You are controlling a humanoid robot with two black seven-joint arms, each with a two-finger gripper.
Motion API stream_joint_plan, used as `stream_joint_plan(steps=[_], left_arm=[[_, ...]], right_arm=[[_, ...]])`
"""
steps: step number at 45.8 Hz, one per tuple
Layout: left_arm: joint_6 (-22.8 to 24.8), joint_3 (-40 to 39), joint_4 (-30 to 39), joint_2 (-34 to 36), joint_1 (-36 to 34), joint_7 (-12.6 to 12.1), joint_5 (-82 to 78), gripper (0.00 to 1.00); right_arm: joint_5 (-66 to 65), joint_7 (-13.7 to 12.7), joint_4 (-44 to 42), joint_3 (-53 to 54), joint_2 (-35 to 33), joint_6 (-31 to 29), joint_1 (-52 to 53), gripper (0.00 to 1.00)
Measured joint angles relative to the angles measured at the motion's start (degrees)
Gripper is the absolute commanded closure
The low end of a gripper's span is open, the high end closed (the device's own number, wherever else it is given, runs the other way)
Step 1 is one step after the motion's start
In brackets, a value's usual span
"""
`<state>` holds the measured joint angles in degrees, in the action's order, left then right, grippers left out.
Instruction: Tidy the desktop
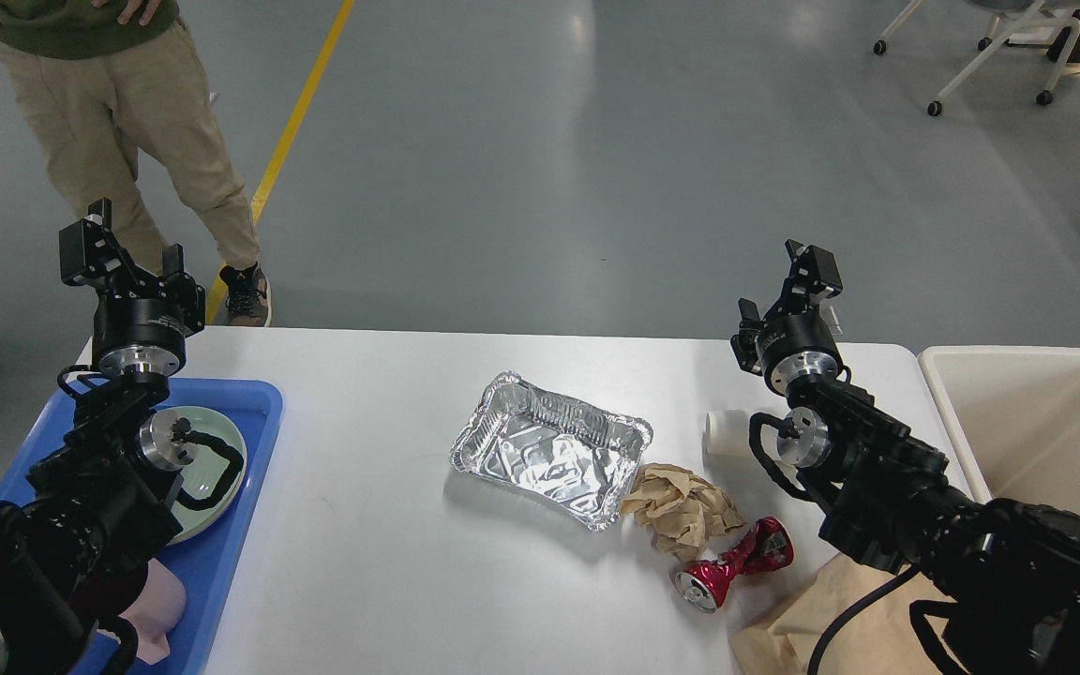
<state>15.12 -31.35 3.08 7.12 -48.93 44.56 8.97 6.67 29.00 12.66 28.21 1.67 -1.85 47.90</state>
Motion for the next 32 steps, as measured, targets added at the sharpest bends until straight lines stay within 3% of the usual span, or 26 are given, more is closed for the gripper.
stream_joint_plan(steps=[32], left_arm=[[0.00,0.00,-0.02,0.00,0.04,0.00,-0.01,0.04]], right_arm=[[0.00,-0.53,-0.34,0.18,-3.76,0.07,2.90,0.00]])
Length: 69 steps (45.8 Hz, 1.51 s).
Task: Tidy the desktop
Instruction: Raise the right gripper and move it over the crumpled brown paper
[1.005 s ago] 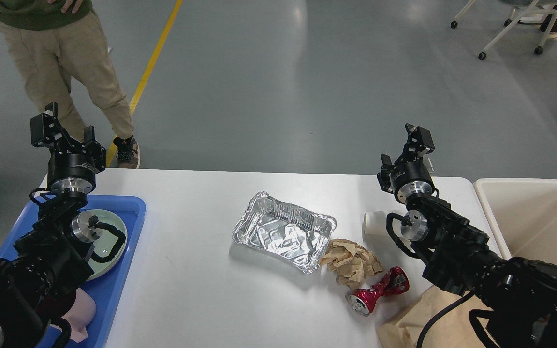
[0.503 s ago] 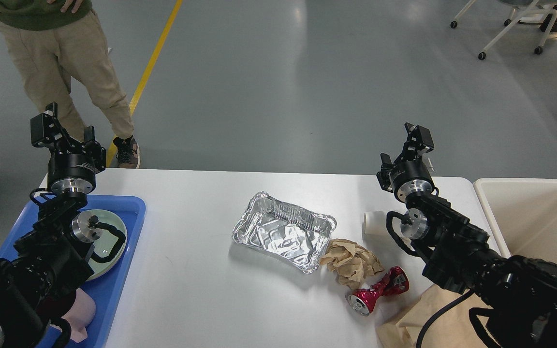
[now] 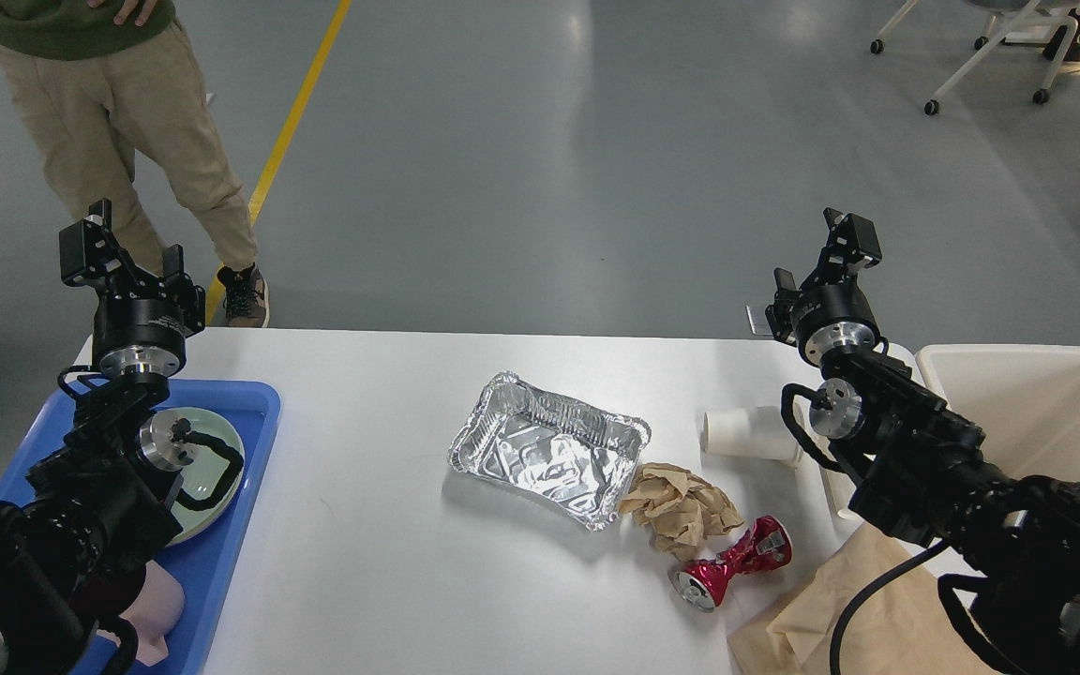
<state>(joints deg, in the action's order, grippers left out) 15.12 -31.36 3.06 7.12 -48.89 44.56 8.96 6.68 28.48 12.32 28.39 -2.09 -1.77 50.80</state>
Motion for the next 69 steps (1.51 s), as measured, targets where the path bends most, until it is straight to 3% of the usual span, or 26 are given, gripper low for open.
stream_joint_plan(steps=[45,69], left_arm=[[0.00,0.02,-0.02,0.00,-0.02,0.00,0.01,0.04],[0.00,0.04,0.00,0.00,0.02,0.00,0.00,0.04]], right_arm=[[0.00,0.29,-0.21,-0.01,-2.48,0.22,-1.49,0.00],[-0.60,0.53,4.28,-0.52,-8.78,-1.29,0.60,0.00]])
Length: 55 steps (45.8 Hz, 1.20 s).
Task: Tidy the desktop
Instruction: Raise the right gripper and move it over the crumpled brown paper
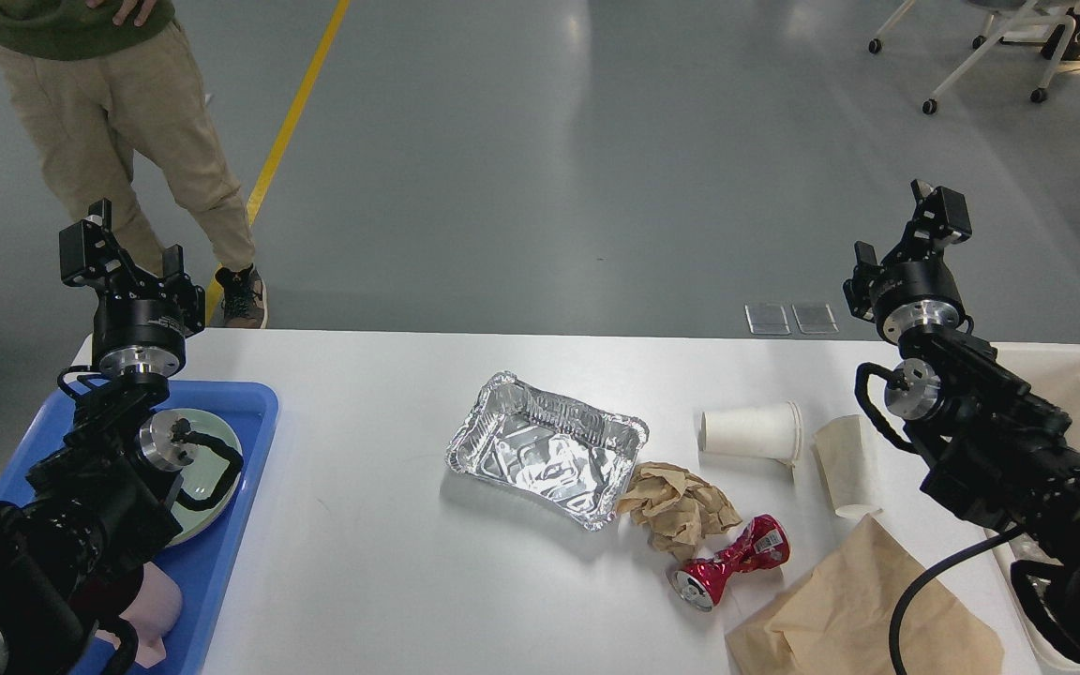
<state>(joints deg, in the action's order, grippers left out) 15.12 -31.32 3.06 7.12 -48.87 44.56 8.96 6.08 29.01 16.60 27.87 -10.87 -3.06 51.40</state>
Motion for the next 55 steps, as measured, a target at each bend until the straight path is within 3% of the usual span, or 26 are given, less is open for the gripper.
stream_joint_plan(steps=[7,15,19,22,26,29,36,43,55], left_arm=[[0.00,-0.02,-0.01,0.00,0.00,0.00,0.01,0.04],[0.00,-0.04,0.00,0.00,0.00,0.00,0.00,0.04],[0.00,-0.03,0.01,0.00,0.00,0.00,0.00,0.04],[0.00,-0.04,0.00,0.00,-0.01,0.00,0.01,0.04],[0.00,-0.04,0.00,0.00,-0.01,0.00,0.01,0.04],[0.00,-0.02,0.02,0.00,-0.01,0.00,0.00,0.04],[0.00,-0.02,0.02,0.00,-0.02,0.00,0.00,0.04],[0.00,-0.03,0.01,0.00,-0.02,0.00,0.01,0.04],[0.00,-0.02,0.00,0.00,-0.02,0.00,-0.04,0.04]], right_arm=[[-2.70,-0.41,9.42,-10.10,-4.99,-0.98,2.36,0.00],[-8.16,-3.11,11.81,-42.54,-3.15,-1.04,11.97,0.00],[-8.18,-7.12,11.86,-57.60,-0.60,-1.47,16.68,0.00],[-7.30,-12.33,11.92,-67.39,1.34,-3.64,19.99,0.00],[-6.53,-18.15,12.12,-75.67,3.43,-9.44,23.74,0.00],[-6.43,-20.53,12.45,-80.94,4.90,-14.70,26.48,0.00],[-6.46,-21.61,14.03,-90.81,8.49,-28.31,32.61,0.00],[-6.38,-21.63,21.35,-93.21,9.73,-41.69,40.13,0.00],[-6.21,-21.54,34.96,-97.06,9.80,-50.32,58.32,0.00]])
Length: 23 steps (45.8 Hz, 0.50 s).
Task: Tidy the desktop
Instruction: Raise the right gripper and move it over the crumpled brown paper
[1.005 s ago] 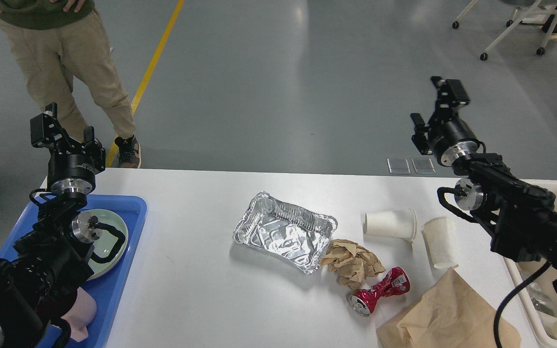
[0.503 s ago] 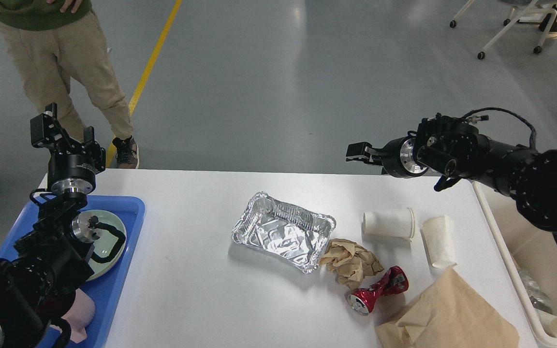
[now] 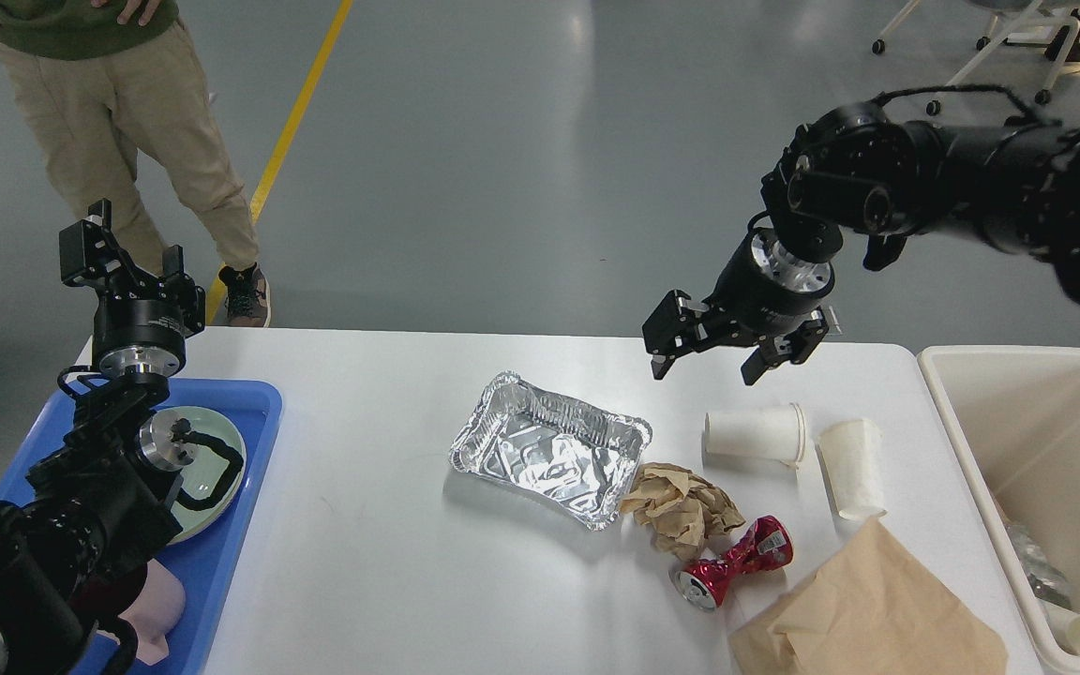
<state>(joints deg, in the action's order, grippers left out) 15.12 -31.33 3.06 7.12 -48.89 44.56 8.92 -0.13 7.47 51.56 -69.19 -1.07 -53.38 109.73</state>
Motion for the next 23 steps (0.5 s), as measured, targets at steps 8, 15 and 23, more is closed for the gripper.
stream_joint_plan(steps=[8,15,23], left_arm=[[0.00,0.00,0.00,0.00,0.00,0.00,0.01,0.04],[0.00,-0.02,-0.01,0.00,0.00,0.00,0.02,0.04],[0.00,-0.02,0.01,0.00,0.00,0.00,0.05,0.04]], right_arm=[[-0.28,-0.01,1.71,-4.15,1.05,-1.56,11.08,0.00],[-0.47,-0.07,1.77,-6.26,2.50,-1.62,14.22,0.00],[-0.64,-0.16,0.37,-5.63,2.62,-1.63,5.28,0.00]])
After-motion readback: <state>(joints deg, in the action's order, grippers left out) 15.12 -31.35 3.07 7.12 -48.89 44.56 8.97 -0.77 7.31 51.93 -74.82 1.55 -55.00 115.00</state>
